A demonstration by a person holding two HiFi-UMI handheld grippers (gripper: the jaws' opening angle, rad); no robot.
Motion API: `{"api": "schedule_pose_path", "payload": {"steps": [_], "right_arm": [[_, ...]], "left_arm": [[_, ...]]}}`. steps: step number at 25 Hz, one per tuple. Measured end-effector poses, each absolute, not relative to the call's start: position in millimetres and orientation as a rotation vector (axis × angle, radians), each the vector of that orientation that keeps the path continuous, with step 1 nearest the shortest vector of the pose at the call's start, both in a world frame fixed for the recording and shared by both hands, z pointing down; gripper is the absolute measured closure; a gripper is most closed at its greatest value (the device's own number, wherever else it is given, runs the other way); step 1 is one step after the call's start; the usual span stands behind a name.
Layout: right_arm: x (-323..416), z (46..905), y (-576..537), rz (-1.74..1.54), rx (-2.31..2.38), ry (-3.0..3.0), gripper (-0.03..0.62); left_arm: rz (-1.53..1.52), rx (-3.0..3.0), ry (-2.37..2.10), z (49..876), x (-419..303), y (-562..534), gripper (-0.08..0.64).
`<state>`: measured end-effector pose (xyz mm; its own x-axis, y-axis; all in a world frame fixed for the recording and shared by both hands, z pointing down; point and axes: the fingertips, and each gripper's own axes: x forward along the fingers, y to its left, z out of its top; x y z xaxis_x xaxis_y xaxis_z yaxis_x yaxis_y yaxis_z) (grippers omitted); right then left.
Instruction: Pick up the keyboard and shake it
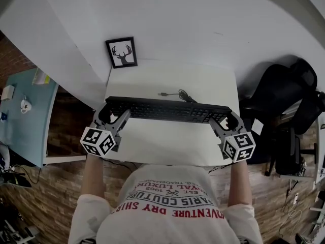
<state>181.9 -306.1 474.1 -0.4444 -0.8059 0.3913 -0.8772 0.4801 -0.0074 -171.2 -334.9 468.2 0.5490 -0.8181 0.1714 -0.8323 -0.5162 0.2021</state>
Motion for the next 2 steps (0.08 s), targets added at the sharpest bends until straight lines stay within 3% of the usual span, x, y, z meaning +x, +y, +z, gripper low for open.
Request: {"api": "schedule_pose_path", "payload": {"steps": [2], "right_arm": [[181.1,474.4,-305.3,0.301,1.418,-2.393,0.298]], "left_arm": [[0.081,2.526,-1.375,468.3,-172.2,-334.7,0.218]]}}
